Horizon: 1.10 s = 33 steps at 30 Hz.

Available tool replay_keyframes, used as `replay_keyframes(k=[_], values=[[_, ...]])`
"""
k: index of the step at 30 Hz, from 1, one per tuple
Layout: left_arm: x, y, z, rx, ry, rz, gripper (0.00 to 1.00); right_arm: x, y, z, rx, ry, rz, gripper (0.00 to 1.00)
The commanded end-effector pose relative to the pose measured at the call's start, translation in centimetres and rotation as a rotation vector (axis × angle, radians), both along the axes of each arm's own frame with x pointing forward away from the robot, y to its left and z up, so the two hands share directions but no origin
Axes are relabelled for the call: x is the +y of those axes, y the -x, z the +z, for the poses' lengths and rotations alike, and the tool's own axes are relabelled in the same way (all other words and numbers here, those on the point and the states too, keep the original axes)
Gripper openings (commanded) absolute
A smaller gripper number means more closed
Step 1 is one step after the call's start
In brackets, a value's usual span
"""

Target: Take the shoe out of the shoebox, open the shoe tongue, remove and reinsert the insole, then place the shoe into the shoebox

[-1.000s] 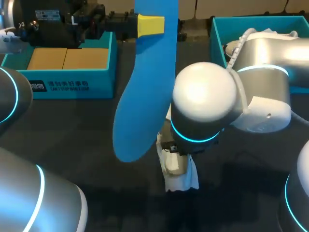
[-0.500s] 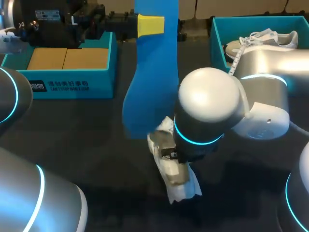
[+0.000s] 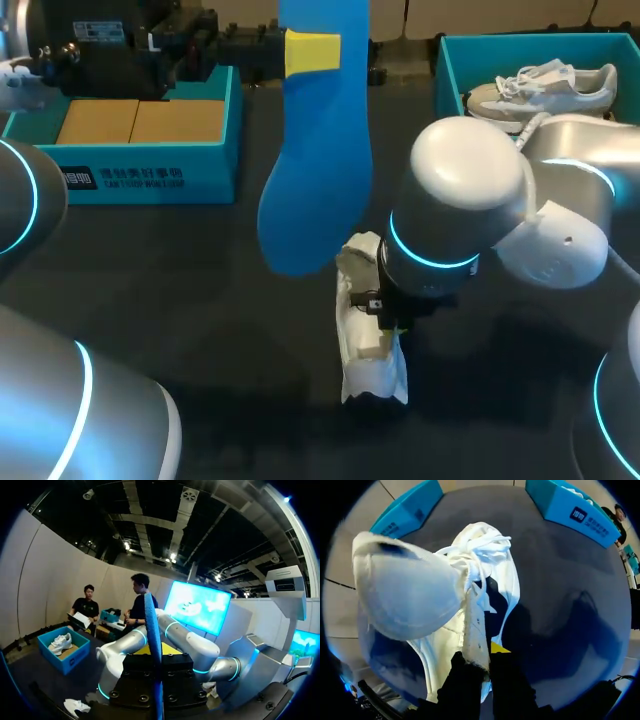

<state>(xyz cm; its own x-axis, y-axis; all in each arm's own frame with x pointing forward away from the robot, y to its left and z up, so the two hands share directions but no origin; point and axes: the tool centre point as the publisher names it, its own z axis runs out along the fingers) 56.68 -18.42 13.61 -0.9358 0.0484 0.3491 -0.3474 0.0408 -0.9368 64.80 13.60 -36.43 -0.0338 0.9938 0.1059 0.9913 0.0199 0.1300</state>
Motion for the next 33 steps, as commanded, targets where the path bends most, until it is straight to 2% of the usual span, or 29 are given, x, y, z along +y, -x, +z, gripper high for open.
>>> replay_keyframes(k=[1,13,14,15,16,22,26,29,30,32,33], values=[[-0.2,0.0,-0.1,0.0,0.002,0.0,0.0,-0.2,-0.2,-0.6,0.011,-0.083,0.014,0.0],[-0.2,0.0,-0.1,0.0,0.002,0.0,0.0,-0.3,-0.5,-1.9,0.053,-0.123,0.02,0.0],[-0.2,0.0,-0.1,0.0,0.002,0.0,0.0,-0.3,-0.4,-1.8,0.053,-0.123,0.021,0.11],[-0.2,0.0,-0.1,0.0,0.002,0.0,0.0,-0.3,-0.4,-1.6,0.052,-0.124,0.023,0.49],[-0.2,0.0,-0.1,0.0,0.002,0.0,0.0,-0.3,-0.4,-1.3,0.051,-0.124,0.024,1.0],[-0.2,0.0,-0.1,0.0,0.002,0.0,0.0,-0.9,-0.3,0.6,0.052,-0.15,0.012,1.0],[-0.2,0.0,-0.1,0.0,0.002,0.0,0.0,-2.4,-0.6,2.8,0.095,-0.261,0.008,1.0],[-0.2,0.0,-0.1,0.0,0.002,0.0,0.0,-3.3,-0.8,3.6,0.132,-0.327,0.02,1.0],[-0.2,0.0,-0.1,0.0,0.002,0.0,0.0,-4.1,-1.1,4.2,0.166,-0.451,0.042,1.0],[-0.2,0.0,-0.1,0.0,0.002,0.0,0.0,-4.9,-1.4,4.9,0.205,-0.562,0.047,1.0],[-0.2,0.0,-0.1,0.0,0.002,0.0,0.0,-4.9,-1.4,4.9,0.205,-0.562,0.047,1.0]])
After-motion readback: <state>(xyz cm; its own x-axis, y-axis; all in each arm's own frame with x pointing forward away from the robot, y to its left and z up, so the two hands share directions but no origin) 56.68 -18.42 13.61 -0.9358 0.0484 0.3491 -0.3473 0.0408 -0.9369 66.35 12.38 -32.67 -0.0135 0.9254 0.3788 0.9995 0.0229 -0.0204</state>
